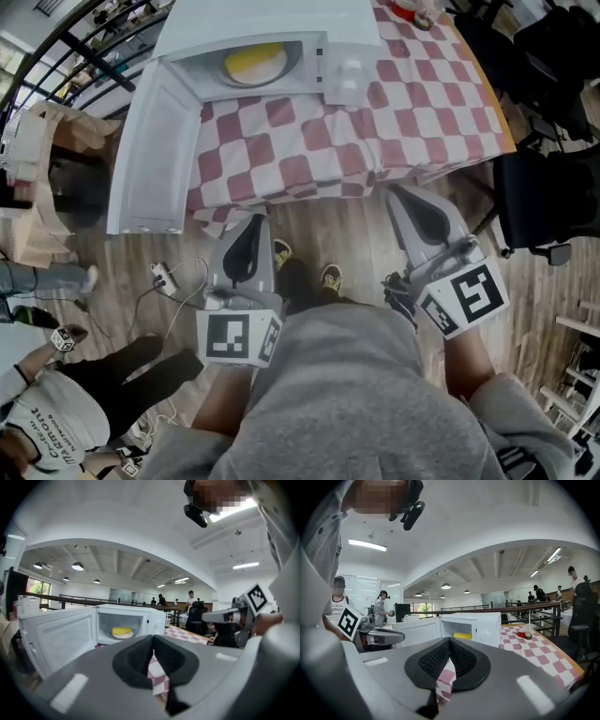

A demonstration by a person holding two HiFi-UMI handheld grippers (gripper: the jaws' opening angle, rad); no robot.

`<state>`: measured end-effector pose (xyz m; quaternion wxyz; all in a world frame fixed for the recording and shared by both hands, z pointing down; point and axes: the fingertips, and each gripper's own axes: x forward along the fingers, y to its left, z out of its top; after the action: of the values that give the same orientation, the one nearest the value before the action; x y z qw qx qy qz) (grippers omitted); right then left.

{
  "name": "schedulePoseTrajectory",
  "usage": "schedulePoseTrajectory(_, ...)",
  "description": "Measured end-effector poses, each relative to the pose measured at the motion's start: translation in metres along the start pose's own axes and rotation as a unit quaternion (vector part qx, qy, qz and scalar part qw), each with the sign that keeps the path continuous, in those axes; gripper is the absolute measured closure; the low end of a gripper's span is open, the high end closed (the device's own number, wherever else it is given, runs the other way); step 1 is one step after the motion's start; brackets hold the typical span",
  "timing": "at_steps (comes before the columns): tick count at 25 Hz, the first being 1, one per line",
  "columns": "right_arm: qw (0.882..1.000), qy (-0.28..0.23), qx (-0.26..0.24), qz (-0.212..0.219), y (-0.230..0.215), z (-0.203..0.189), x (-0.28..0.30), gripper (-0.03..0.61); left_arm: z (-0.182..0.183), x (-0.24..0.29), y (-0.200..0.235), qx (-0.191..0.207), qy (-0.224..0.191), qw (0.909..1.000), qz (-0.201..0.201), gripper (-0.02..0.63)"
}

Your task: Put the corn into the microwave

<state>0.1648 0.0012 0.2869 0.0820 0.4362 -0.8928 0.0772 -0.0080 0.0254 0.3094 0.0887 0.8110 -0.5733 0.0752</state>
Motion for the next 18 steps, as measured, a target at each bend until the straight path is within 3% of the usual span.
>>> schedulePoseTrajectory(18,1.000,-0.007,-0.020,0.009,0.028,0.003,-0.010,0.578,0.001,-0.028,-0.003,0.008,-0.015,0.9998,-0.001,0.603)
